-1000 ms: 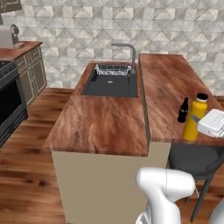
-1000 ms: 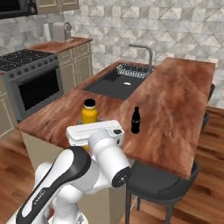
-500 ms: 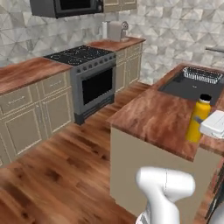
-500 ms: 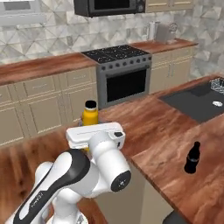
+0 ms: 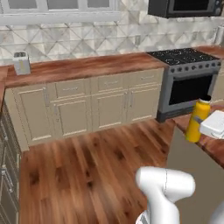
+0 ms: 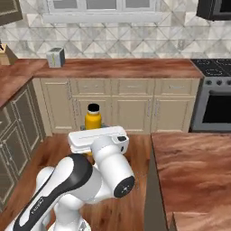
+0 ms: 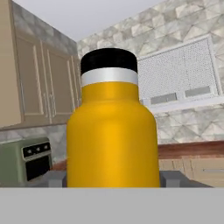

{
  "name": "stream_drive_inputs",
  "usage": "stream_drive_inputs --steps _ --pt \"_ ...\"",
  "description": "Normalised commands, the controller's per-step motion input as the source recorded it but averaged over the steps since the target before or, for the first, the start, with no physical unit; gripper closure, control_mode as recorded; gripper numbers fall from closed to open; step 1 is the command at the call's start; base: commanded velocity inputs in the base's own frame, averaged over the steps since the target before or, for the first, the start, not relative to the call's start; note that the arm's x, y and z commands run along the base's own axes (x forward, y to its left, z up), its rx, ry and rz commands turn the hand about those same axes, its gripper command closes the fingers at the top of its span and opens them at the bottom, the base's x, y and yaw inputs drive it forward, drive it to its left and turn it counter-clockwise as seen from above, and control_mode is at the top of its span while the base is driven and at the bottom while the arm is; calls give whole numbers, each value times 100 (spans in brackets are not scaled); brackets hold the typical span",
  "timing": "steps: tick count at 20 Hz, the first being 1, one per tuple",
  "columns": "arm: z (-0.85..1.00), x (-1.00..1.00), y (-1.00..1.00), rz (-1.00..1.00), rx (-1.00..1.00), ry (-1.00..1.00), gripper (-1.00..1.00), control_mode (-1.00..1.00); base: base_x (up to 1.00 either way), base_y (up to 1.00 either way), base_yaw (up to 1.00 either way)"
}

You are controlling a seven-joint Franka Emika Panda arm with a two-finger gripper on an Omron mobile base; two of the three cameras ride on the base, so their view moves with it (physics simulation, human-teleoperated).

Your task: Pick the water bottle, bottled drink from the counter and place them in the open cabinet.

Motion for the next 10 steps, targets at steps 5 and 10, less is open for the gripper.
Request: stream_drive_inputs --steps 5,10 --pt "0 0 0 0 0 0 100 100 -13 0 81" --pt "0 0 0 0 0 0 100 100 -11 0 75"
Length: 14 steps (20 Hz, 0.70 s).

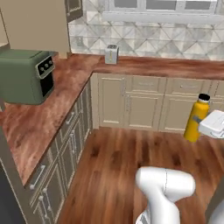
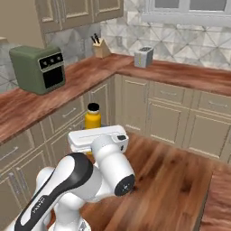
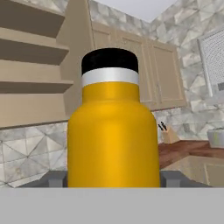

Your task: Pick the water bottle, bottled drink from the counter and place them in the open cabinet.

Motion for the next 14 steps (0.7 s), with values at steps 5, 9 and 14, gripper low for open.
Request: stream_drive_inputs --steps 5,9,14 --pt "0 0 0 0 0 0 100 100 -9 0 73" --pt "0 0 0 0 0 0 100 100 -6 0 71" --pt "0 0 0 0 0 0 100 100 -2 0 67"
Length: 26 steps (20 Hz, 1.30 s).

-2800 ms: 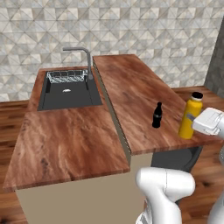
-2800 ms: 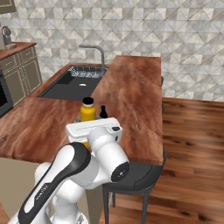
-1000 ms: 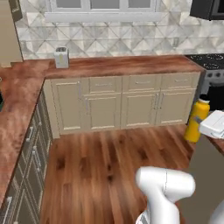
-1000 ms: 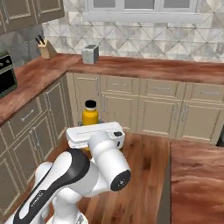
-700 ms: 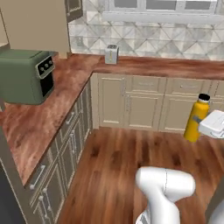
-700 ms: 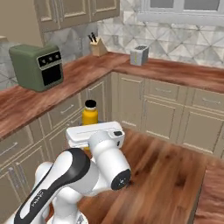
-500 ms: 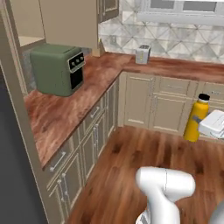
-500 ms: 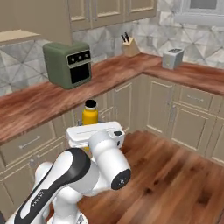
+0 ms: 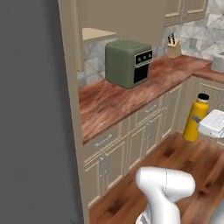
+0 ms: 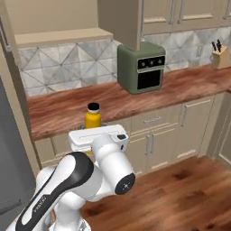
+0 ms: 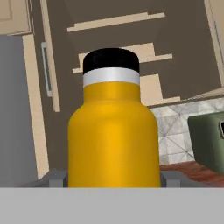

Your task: Pick the water bottle, bottled drink from the counter and place them in the open cabinet.

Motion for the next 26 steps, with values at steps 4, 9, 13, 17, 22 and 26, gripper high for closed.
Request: stream_drive_inputs --steps 4,9,13,17,22,26 --pt "0 0 0 0 0 0 100 100 12 0 62" --pt "0 0 0 0 0 0 100 100 30 -6 60" --pt "0 0 0 0 0 0 100 100 31 -13 52" --pt "0 0 0 0 0 0 100 100 30 -36 29" --pt "0 0 0 0 0 0 100 100 21 -58 10" --pt "0 0 0 0 0 0 100 100 10 -65 6"
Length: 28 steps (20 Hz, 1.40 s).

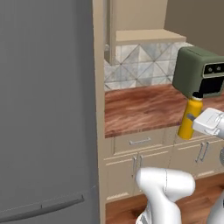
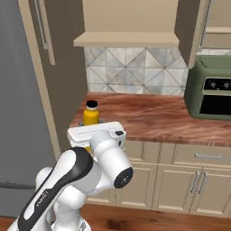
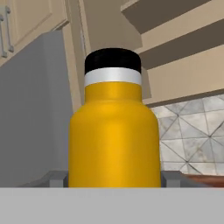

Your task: Pick the water bottle, bottled drink from the counter and place them in the open cabinet.

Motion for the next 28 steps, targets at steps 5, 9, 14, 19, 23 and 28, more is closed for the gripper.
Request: stream_drive_inputs --steps 5,9,14,19,23,28 --pt "0 0 0 0 0 0 100 100 8 -60 14" --pt "0 0 0 0 0 0 100 100 22 -28 42" --pt "0 0 0 0 0 0 100 100 24 -25 33" --pt "0 0 0 0 0 0 100 100 25 -35 8" --pt "0 0 0 0 0 0 100 100 34 -33 0" --pt "0 0 0 0 0 0 100 100 48 -21 0"
